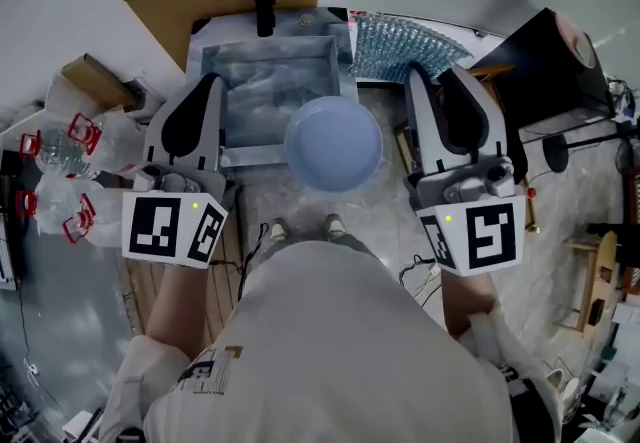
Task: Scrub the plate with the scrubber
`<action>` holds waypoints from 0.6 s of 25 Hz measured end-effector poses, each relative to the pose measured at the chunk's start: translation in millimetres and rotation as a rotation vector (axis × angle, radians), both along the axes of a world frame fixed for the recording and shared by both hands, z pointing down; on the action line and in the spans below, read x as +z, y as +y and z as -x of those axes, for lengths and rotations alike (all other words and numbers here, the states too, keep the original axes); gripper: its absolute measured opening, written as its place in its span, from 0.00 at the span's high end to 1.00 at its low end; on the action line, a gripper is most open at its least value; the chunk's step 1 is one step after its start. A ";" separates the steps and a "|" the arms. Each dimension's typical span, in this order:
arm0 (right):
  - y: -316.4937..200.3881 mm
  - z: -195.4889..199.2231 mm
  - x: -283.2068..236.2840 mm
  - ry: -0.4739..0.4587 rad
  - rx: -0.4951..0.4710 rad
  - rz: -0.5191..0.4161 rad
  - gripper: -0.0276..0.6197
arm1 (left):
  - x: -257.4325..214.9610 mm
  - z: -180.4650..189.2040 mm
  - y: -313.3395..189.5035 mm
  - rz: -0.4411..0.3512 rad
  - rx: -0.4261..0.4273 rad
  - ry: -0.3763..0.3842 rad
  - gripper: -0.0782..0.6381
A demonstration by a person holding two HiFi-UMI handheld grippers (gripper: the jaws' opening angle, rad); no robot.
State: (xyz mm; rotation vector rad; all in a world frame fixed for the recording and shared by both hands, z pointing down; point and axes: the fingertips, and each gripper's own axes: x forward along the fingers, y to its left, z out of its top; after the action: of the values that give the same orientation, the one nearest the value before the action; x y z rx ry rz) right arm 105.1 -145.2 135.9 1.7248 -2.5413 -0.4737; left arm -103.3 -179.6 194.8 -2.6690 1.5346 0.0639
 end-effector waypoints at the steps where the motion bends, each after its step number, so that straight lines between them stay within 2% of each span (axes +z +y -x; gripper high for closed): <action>1: 4.1 -0.8 -2.9 -0.009 -0.003 -0.005 0.79 | -3.8 -2.5 4.0 -0.024 0.002 -0.030 0.86; 5: 19.0 -2.0 -7.3 -0.016 -0.017 -0.022 0.79 | -14.4 -13.9 20.9 -0.080 0.032 -0.095 0.86; 8: 25.7 -1.9 0.2 -0.041 -0.040 0.004 0.79 | -14.2 -14.6 28.8 -0.086 0.035 -0.105 0.86; 12: 31.8 -3.1 16.1 -0.027 -0.031 0.037 0.79 | -5.4 -10.3 37.1 -0.084 0.048 -0.091 0.87; 15: 34.7 -2.6 33.5 -0.024 -0.028 0.081 0.79 | 5.8 -10.3 42.0 -0.081 0.061 -0.111 0.87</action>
State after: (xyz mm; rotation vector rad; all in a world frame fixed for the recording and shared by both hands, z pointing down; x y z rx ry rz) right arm 107.8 -110.5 169.5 1.6802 -2.5658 -0.3474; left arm -93.0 -137.6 200.6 -2.6093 1.3880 -0.0187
